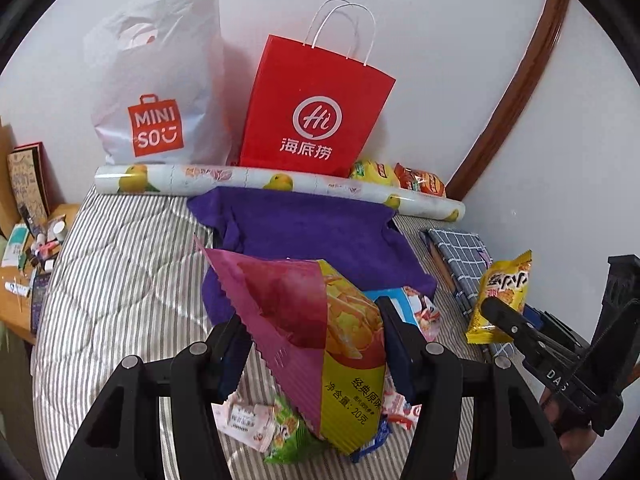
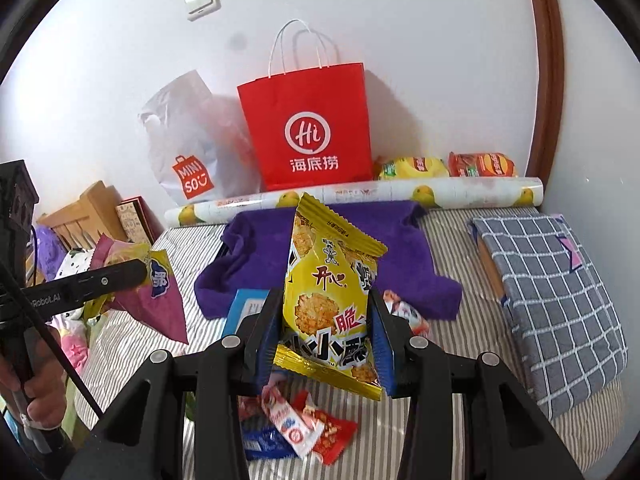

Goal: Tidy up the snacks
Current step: 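Carry both held bags over the purple towel with both grippers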

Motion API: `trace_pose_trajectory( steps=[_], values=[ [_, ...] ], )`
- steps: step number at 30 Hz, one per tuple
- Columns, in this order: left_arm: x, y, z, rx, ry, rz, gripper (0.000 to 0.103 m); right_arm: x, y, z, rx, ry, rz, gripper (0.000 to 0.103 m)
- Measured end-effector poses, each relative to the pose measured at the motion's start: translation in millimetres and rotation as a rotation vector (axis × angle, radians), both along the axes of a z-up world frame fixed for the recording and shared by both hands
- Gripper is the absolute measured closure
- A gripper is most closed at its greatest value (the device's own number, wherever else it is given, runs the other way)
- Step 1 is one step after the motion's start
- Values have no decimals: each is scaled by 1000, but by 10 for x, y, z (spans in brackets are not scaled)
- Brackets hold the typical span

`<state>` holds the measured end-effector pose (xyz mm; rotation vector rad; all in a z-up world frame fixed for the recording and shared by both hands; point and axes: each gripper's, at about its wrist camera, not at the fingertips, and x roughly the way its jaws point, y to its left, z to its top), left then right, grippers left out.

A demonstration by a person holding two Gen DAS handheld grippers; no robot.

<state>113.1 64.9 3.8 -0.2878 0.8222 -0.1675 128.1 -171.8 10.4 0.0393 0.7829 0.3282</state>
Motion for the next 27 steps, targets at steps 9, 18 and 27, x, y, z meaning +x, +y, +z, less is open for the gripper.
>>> trace_pose_trajectory(
  steps=[9,18,27],
  values=[
    [408,9,78,9,15,-13,46,486,79,107,-3,-10,-17,62],
    [864,-10,85,28,31,-28,46,981,39,52,5,-7,-69,62],
    [1345,-65,-8,12,59,-44,46,1473,20,-57,3,3,-106,62]
  ],
)
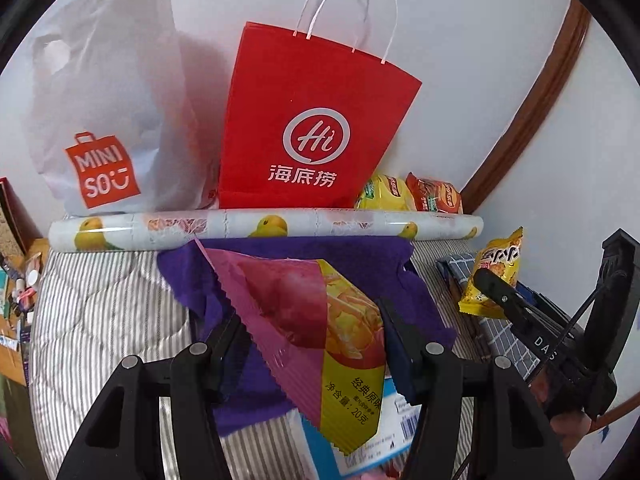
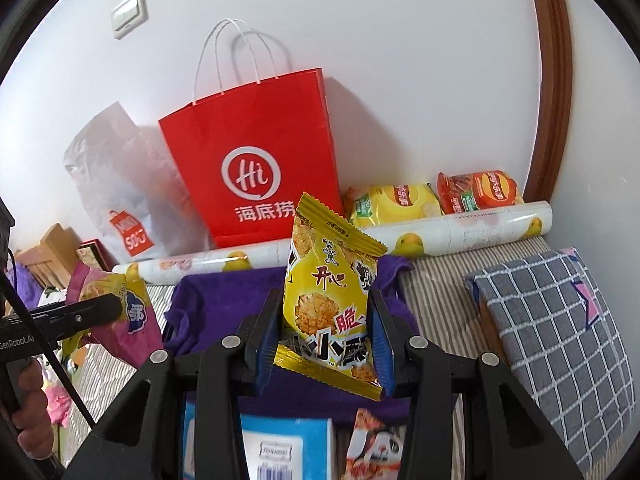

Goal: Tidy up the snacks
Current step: 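Carry both held bags over the purple towel with both grippers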

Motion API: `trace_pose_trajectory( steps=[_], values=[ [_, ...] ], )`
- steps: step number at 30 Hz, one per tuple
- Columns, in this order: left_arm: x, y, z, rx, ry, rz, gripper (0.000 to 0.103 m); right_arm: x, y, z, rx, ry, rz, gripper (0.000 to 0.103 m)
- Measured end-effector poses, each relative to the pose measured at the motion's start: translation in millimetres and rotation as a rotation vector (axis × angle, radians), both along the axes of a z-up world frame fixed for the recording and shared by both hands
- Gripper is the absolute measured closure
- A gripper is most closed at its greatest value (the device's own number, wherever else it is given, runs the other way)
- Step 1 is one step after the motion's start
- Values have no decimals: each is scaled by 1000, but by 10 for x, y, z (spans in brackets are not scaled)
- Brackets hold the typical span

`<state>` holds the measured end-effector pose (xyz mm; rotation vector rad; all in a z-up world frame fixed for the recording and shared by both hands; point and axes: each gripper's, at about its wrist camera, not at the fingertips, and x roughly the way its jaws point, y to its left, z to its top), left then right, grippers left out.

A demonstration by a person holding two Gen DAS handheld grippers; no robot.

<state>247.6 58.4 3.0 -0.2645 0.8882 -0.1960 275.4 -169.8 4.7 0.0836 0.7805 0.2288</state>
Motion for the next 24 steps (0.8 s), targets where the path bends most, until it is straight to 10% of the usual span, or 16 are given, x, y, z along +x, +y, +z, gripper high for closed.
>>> trace_pose_trajectory(
  steps=[24],
  values=[
    [564,-3,-446,-15,76,-12,46,655,-18,-690,-11,121,-19,62]
  ],
)
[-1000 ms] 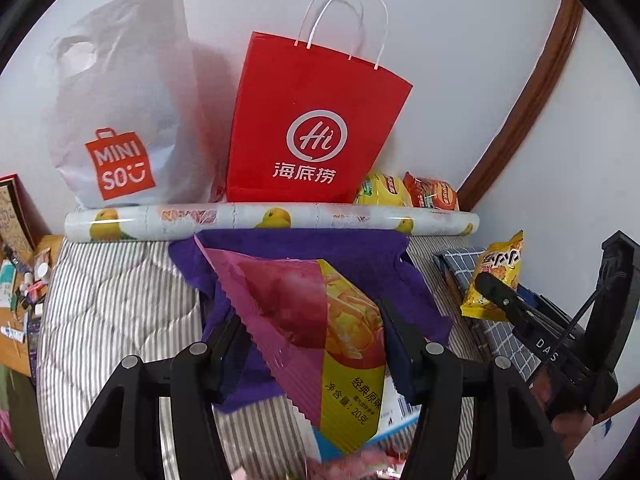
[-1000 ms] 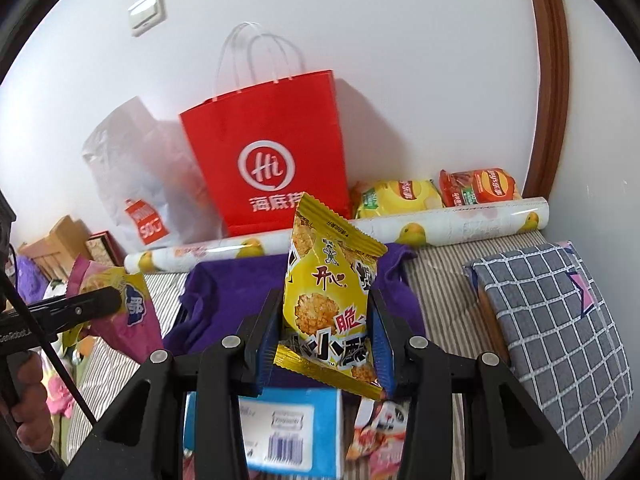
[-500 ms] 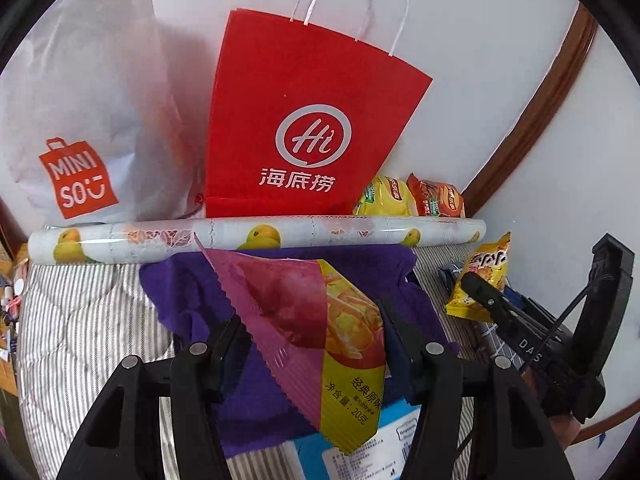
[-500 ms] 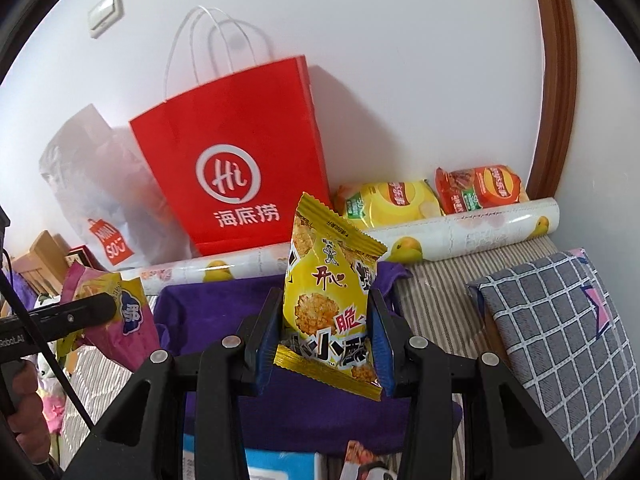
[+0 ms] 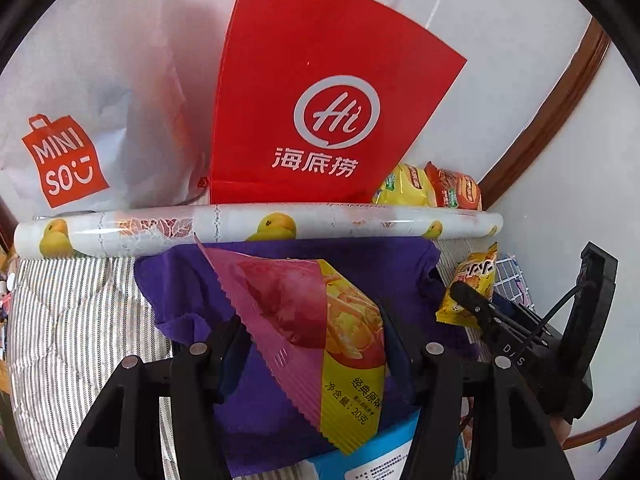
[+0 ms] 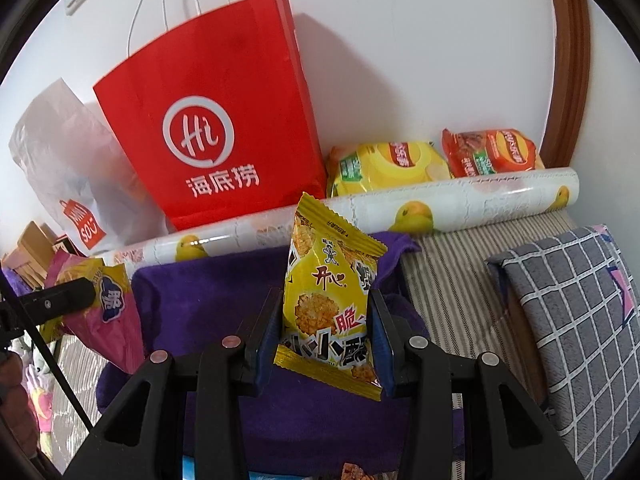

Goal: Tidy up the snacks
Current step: 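Carry both held bags over the purple towel with both grippers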

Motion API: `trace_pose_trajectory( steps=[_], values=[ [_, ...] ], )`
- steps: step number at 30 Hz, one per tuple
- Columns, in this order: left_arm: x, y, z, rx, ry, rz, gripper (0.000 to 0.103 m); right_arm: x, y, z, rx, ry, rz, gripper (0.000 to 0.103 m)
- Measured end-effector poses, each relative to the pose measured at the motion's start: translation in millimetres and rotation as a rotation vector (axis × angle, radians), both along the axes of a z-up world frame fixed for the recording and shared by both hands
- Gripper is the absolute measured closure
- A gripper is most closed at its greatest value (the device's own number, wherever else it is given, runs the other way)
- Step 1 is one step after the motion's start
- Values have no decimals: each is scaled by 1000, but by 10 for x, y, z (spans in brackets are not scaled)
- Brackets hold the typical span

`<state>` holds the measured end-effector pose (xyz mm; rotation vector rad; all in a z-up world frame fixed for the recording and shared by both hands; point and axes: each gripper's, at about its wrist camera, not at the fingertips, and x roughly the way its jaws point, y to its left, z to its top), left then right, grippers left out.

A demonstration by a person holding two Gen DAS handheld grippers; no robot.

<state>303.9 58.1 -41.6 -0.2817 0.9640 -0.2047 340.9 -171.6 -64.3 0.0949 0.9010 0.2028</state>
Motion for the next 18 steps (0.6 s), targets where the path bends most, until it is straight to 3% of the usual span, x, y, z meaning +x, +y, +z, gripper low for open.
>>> trace_pose_trajectory(
  steps=[18],
  values=[
    [193,18,-382,35,107,26,46,67,-35,-368,-12,117,15,62]
  ],
)
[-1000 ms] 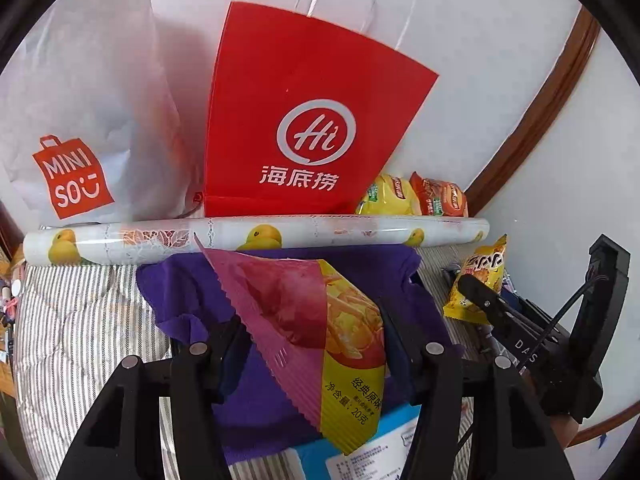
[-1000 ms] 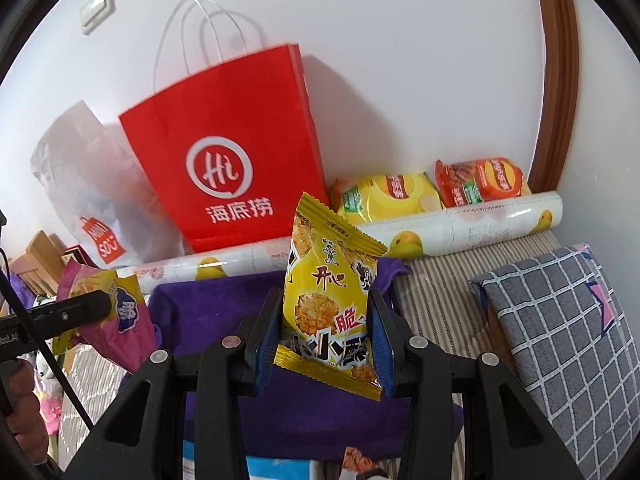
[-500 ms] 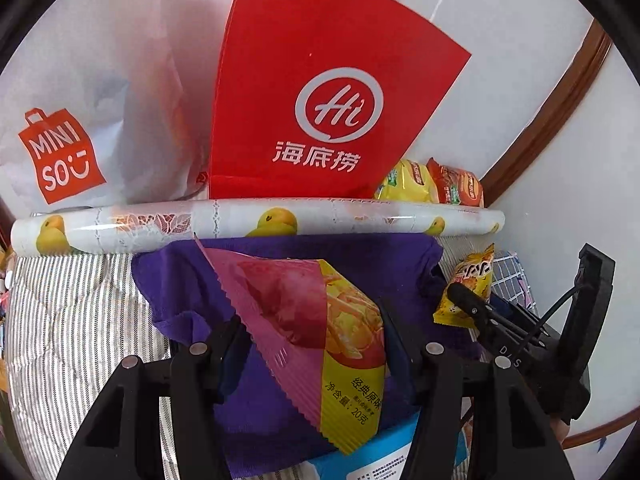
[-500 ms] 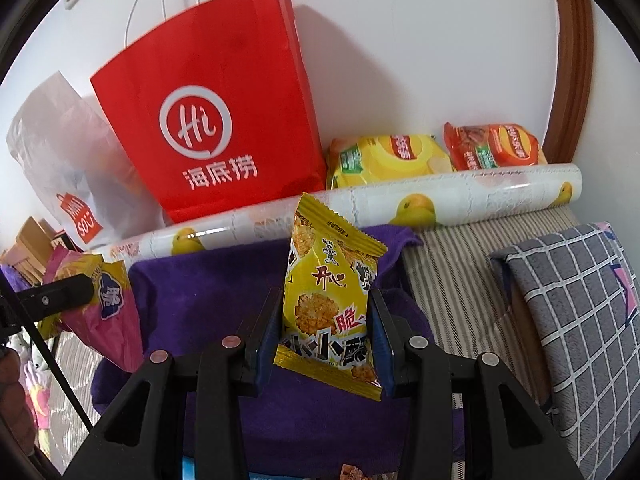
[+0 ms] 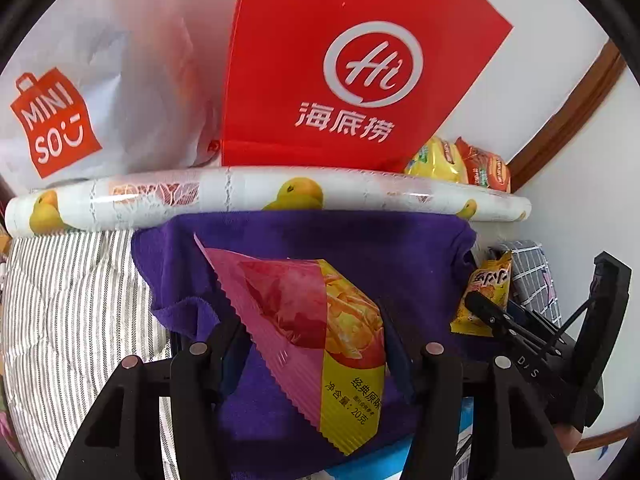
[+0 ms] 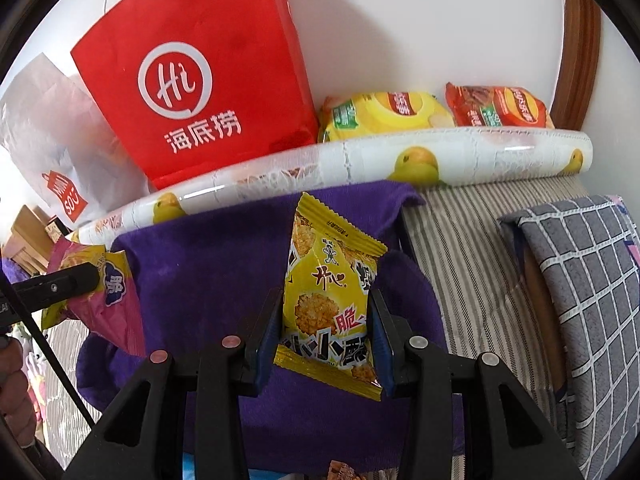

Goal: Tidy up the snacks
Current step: 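Carry both held bags over the purple towel with both grippers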

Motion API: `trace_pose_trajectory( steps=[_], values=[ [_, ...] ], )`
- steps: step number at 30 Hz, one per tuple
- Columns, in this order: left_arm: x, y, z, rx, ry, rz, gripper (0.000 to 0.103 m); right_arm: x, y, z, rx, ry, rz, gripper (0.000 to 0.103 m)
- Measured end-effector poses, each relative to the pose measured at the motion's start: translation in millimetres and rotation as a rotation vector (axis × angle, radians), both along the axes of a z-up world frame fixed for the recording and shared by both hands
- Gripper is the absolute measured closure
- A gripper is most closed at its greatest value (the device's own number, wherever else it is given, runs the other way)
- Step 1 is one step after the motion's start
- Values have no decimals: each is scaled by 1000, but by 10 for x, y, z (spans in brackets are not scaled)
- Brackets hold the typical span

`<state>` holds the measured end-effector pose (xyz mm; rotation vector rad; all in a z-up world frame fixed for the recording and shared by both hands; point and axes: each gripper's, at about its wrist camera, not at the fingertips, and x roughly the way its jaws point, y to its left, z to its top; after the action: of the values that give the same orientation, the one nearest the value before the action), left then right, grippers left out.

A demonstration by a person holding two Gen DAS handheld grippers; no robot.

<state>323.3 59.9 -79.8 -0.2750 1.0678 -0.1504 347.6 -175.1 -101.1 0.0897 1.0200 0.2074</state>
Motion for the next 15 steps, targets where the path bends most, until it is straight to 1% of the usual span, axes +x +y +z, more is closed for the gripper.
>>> trace_pose_trajectory(
  steps=[6,10,15],
  values=[
    [40,-23,-85,30,29,3,46,-7,35,-53,-5,19,11,62],
    [60,-32,-145,26,52,-1,46,-12,63,-75,-12,26,22,62],
    [78,-64,-205,39,72,-5,46,-5,74,-115,-20,40,25,62]
  ],
)
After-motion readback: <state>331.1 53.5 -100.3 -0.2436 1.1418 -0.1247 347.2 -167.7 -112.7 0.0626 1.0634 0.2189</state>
